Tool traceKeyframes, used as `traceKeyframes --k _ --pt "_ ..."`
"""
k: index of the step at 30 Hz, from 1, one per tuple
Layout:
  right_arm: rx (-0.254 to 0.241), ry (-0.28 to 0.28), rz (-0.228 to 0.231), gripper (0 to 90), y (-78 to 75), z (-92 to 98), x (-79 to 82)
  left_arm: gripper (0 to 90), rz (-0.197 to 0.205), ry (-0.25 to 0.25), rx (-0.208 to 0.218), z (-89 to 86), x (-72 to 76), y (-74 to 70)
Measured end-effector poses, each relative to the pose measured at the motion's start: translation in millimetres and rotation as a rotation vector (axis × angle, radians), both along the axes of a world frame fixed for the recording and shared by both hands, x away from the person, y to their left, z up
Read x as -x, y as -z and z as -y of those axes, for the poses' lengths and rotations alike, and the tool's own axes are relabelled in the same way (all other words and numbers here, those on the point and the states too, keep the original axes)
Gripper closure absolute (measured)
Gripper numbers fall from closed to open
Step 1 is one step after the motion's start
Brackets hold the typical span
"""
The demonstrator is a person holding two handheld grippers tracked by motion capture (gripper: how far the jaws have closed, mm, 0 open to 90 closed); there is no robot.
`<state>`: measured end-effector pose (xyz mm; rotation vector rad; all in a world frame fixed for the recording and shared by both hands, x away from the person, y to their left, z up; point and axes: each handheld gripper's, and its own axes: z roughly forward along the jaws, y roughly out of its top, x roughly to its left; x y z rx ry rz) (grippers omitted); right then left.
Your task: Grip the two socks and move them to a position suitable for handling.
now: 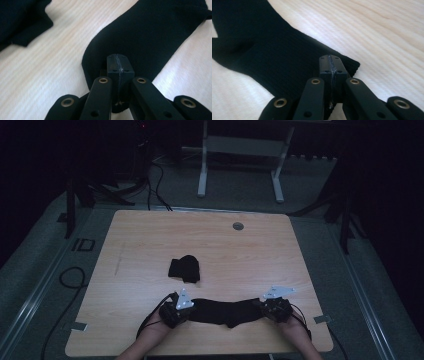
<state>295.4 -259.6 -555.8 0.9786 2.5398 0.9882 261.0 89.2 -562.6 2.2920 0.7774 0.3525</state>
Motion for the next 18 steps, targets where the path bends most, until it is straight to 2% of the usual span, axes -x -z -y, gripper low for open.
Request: traceKeyframes --k 6,8,13,16,17,18 --pt "0.018 -0.033 0.026 87.8 0.9 -9.5 21.7 89.8 -0.024 -0.005 0.029 -12.8 14.0 1.2" --pt "0.020 -0.035 0.027 87.8 1.0 -10.9 26.7 89.8 -0.039 -0.007 0.050 -17.5 20.2 2.1" --pt "0.028 -0.039 0.021 87.3 0.2 -12.9 28.3 89.7 -0.045 -0.009 0.055 -18.1 20.9 2.1" --pt "0.026 -0.043 0.013 83.0 -0.6 -13.4 28.0 89.6 -0.048 -0.008 0.056 -18.0 20.5 1.9" --pt "0.015 -0.052 -0.005 80.1 -2.9 -13.9 28.3 89.3 -0.052 -0.008 0.067 -18.9 19.6 1.7" --pt "0.016 -0.054 -0.002 79.3 -4.3 -14.3 28.5 86.6 -0.050 -0.009 0.074 -19.6 19.4 1.4"
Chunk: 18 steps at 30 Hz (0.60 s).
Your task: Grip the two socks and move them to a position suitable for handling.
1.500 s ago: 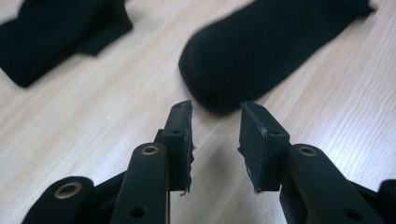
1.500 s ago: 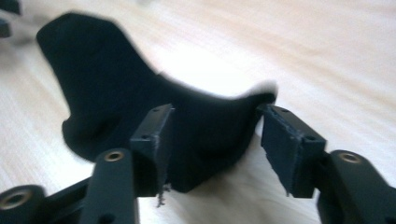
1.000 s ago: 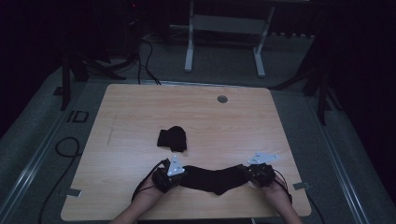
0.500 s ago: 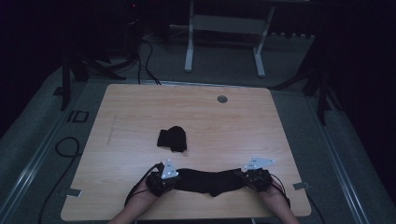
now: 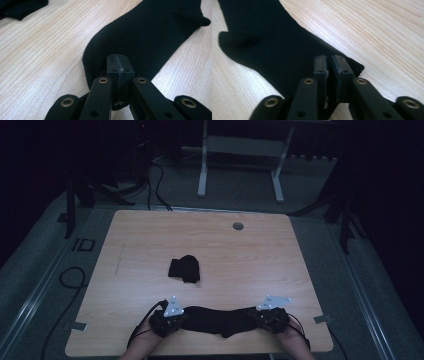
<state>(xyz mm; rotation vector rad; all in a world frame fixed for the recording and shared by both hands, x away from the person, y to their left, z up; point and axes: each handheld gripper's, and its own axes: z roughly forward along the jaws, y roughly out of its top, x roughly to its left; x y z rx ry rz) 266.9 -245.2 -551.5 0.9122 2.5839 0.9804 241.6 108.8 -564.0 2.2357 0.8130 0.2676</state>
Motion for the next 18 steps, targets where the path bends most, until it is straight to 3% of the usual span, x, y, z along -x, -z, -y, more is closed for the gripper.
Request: traceKeyframes --k 2,4,6,7,8,13,17,18 --pt "-0.004 -0.005 0.003 78.1 -2.5 -0.6 0.2 79.4 0.000 -0.003 0.010 -1.0 -0.3 -1.0" --pt "-0.030 -0.012 0.011 73.3 -11.0 -1.7 0.4 74.9 0.012 -0.009 0.049 -4.8 -0.7 -4.7" --pt "-0.033 -0.044 0.029 61.7 -24.2 -6.9 -3.3 62.0 0.024 -0.008 0.095 -9.8 -0.9 -10.7" --pt "-0.033 -0.044 0.029 61.7 -24.2 -6.9 -3.3 62.0 0.026 -0.001 0.103 -11.4 -1.1 -12.7" --pt "-0.031 -0.059 0.046 53.8 -32.1 -12.0 -9.3 52.6 0.029 0.009 0.120 -15.0 -1.1 -16.5" --pt "-0.051 -0.078 0.070 46.2 -46.2 -24.6 -24.3 42.2 0.034 0.012 0.116 -20.0 0.7 -18.3" --pt "-0.067 -0.096 0.090 37.7 -59.6 -41.2 -42.7 38.5 0.029 0.002 0.127 -26.2 0.7 -17.7" --pt "-0.087 -0.104 0.100 35.4 -66.0 -52.9 -54.9 36.7 0.031 -0.004 0.132 -27.8 0.6 -18.1"
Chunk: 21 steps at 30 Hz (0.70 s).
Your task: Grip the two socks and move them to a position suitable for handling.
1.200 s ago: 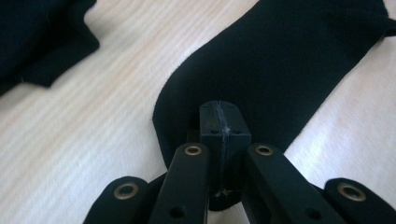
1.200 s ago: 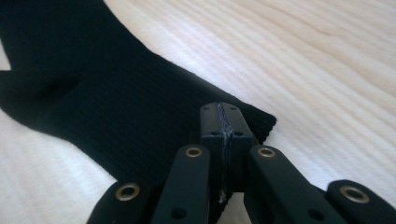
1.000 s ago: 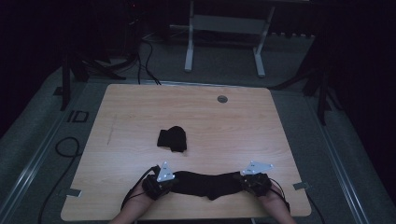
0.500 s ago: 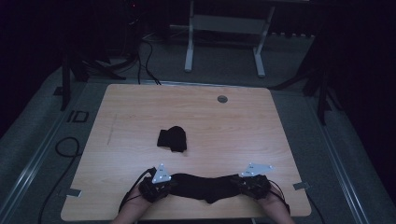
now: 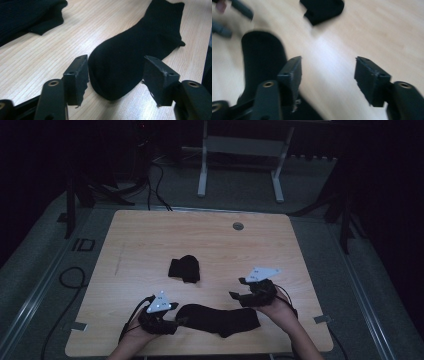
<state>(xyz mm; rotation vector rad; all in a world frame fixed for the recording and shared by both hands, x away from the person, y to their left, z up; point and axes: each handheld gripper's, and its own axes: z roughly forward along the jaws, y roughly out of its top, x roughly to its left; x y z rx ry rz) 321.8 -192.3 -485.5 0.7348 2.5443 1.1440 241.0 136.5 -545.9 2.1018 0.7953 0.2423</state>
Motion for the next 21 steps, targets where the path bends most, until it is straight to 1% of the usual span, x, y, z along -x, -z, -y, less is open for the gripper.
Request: traceKeyframes --k 2,3,4,5,6,7,8,9,10,11,12,13,14,15,16,17,18,19,20,21 --pt "-0.011 -0.007 0.003 31.2 -4.2 -11.0 -10.2 36.0 0.002 -0.004 0.003 -1.6 0.3 -0.8" --pt "-0.011 -0.007 0.003 31.2 -4.2 -11.0 -10.2 34.5 0.002 -0.008 -0.003 -2.2 0.7 -1.1" --pt "-0.014 -0.025 0.002 29.2 -6.1 -20.0 -17.4 34.5 -0.001 -0.009 -0.005 -2.7 0.9 -1.1" --pt "-0.011 -0.045 0.009 28.0 -8.3 -35.4 -27.7 34.4 -0.002 -0.013 -0.014 -3.9 1.1 -0.9" --pt "-0.012 -0.053 0.005 27.4 -8.8 -41.5 -31.5 34.3 -0.002 -0.012 -0.011 -4.6 1.5 -0.6" --pt "-0.012 -0.053 0.005 27.4 -8.8 -41.5 -31.5 34.3 -0.006 -0.012 -0.007 -5.4 1.8 -0.3" --pt "-0.011 -0.062 0.004 27.3 -9.1 -49.8 -36.5 34.2 -0.009 -0.008 -0.003 -7.0 2.0 -0.2" --pt "-0.006 -0.082 -0.001 27.4 -8.6 -69.0 -47.0 31.1 -0.015 -0.011 0.005 -8.1 2.0 0.0" --pt "-0.006 -0.082 -0.001 27.4 -8.6 -69.0 -47.0 31.1 -0.020 -0.020 0.006 -8.9 1.8 0.3" --pt "-0.005 -0.088 0.001 28.2 -8.1 -75.4 -50.2 31.1 -0.020 -0.039 0.003 -10.2 1.2 1.1" --pt "-0.004 -0.113 -0.003 30.5 -6.5 -92.2 -58.7 31.1 -0.026 -0.052 0.001 -11.1 0.5 2.0" --pt "-0.004 -0.113 -0.003 30.5 -6.5 -92.2 -58.7 31.1 -0.033 -0.066 -0.002 -12.7 -0.6 3.4" --pt "0.000 -0.118 -0.006 32.4 -5.4 -100.3 -63.6 31.1 -0.042 -0.088 -0.002 -14.4 -1.4 5.4" --pt "0.021 -0.141 -0.004 36.9 -2.9 -118.1 -72.9 31.2 -0.046 -0.093 0.003 -15.9 -1.7 6.2" --pt "0.021 -0.141 -0.004 36.9 -2.9 -118.1 -72.9 31.2 -0.048 -0.093 0.009 -17.0 -1.8 6.5" --pt "0.032 -0.143 0.003 37.0 -1.6 -124.1 -75.9 31.2 -0.043 -0.103 0.010 -18.1 -1.7 6.1" --pt "0.042 -0.141 -0.011 37.0 2.7 -139.7 -85.1 31.2 -0.036 -0.109 0.007 -19.0 -1.9 5.7" --pt "0.043 -0.136 -0.019 37.0 5.3 -146.7 -90.0 31.1 -0.032 -0.133 0.011 -21.4 -2.7 4.6" --pt "0.050 -0.127 -0.026 37.0 8.3 -153.1 -94.8 31.1 -0.032 -0.133 0.011 -21.4 -2.7 4.6" --pt "0.050 -0.127 -0.026 37.0 8.3 -153.1 -94.8 31.1 -0.026 -0.143 0.012 -23.2 -3.0 3.9"
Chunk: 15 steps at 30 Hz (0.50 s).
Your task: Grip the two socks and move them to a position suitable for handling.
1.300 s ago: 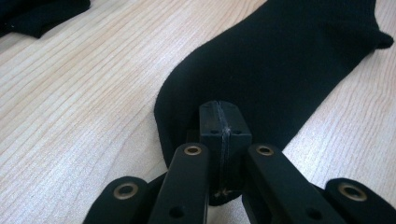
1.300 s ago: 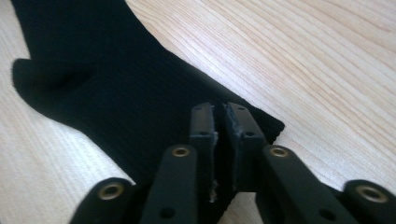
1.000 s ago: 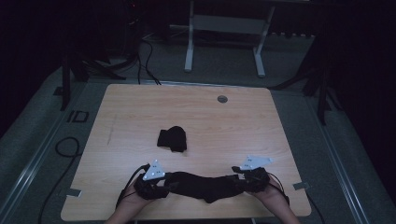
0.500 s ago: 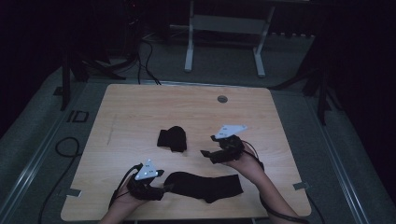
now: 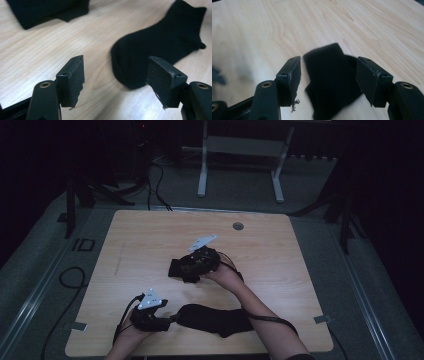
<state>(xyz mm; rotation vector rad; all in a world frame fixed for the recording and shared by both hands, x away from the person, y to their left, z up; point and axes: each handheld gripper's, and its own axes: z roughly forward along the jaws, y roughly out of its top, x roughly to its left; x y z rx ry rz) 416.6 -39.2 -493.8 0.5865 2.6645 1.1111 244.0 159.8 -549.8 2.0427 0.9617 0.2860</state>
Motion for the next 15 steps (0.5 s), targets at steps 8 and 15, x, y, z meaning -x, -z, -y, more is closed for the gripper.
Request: traceKeyframes --k 8,15 --pt "0.149 0.043 -0.043 35.9 44.8 -29.2 -24.1 31.2 0.000 -0.029 -0.015 -5.3 -0.4 1.9" --pt "0.154 0.044 -0.062 60.2 55.5 -27.0 -24.2 31.2 -0.007 -0.038 -0.013 -4.7 -2.1 2.8"
